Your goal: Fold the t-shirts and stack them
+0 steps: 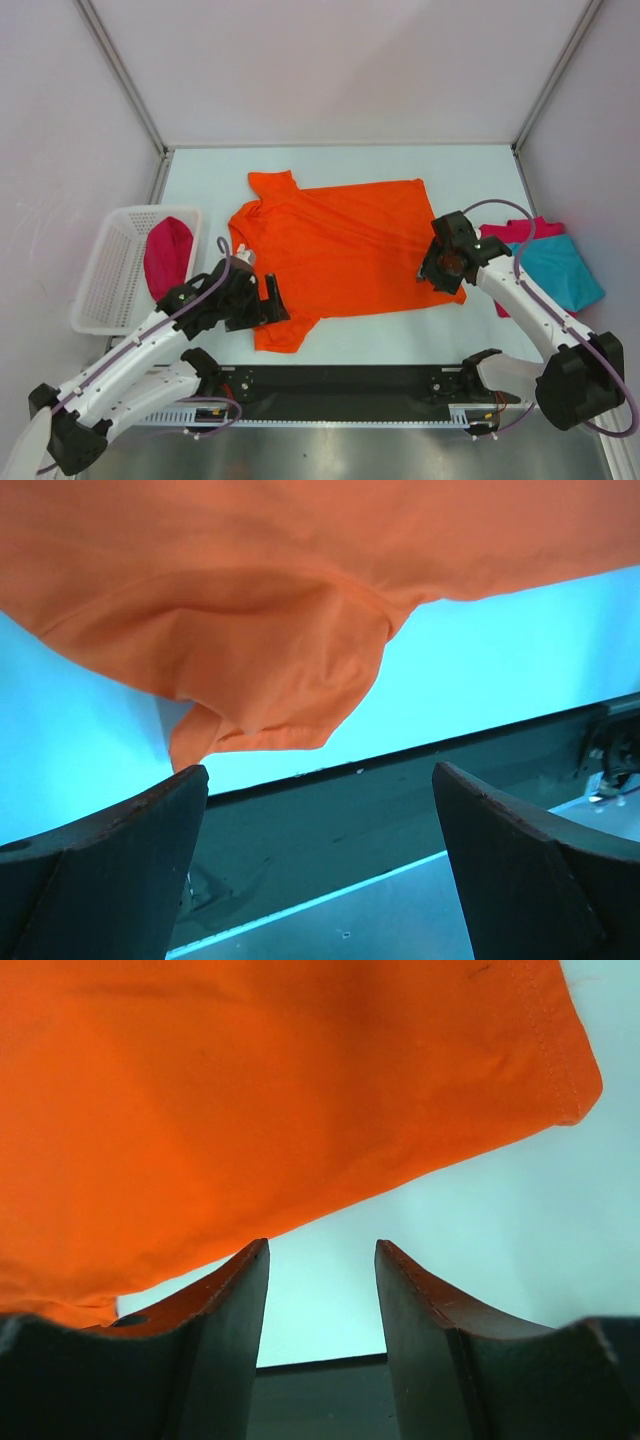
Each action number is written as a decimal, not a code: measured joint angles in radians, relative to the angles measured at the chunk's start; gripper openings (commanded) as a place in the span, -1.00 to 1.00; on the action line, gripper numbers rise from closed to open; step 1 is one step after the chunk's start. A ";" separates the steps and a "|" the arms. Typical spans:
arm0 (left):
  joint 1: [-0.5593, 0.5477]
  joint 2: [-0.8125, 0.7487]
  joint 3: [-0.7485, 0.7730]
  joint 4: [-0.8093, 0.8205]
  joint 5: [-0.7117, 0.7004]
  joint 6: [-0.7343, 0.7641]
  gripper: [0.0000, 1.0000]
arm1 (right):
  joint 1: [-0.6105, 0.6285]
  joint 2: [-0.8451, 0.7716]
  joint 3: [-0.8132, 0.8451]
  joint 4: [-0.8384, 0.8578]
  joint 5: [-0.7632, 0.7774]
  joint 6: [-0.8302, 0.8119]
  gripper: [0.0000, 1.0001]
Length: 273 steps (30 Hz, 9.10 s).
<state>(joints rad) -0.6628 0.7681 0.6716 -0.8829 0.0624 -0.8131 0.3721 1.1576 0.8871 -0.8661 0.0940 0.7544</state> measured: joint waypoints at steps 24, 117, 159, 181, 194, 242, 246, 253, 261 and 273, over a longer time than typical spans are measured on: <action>-0.203 0.031 -0.171 -0.024 -0.166 -0.228 0.99 | -0.230 0.151 0.013 0.046 -0.008 -0.060 0.09; 0.027 0.177 0.144 0.088 -0.171 -0.014 -1.00 | -0.333 0.228 0.115 0.102 0.071 -0.165 -1.00; 0.394 0.709 0.346 0.268 0.047 0.237 0.99 | -0.251 0.885 0.676 0.169 0.099 -0.153 -0.31; 0.372 0.526 0.127 0.293 0.050 0.211 0.99 | -0.072 0.671 0.547 0.134 0.182 -0.175 -0.31; 0.349 0.779 0.304 0.343 0.048 0.221 0.99 | -0.073 0.626 0.521 0.123 0.214 -0.177 -0.31; -0.013 1.016 0.548 0.140 -0.529 0.512 0.99 | -0.108 0.566 0.420 0.142 0.220 -0.188 -0.31; -0.050 1.016 0.548 0.170 -0.521 0.544 0.99 | -0.107 0.566 0.420 0.142 0.220 -0.188 -0.31; -0.051 1.016 0.548 0.191 -0.522 0.562 0.99 | -0.107 0.566 0.420 0.142 0.221 -0.188 -0.32; -0.048 1.017 0.533 0.203 -0.537 0.570 0.97 | -0.105 0.566 0.420 0.142 0.221 -0.188 -0.34; -0.035 1.052 0.531 0.204 -0.557 0.566 0.60 | -0.105 0.550 0.402 0.141 0.232 -0.192 -0.47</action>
<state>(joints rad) -0.6979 1.8202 1.2030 -0.6788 -0.4946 -0.2466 0.2672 1.7073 1.2896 -0.7250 0.3256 0.5625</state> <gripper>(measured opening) 0.834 0.281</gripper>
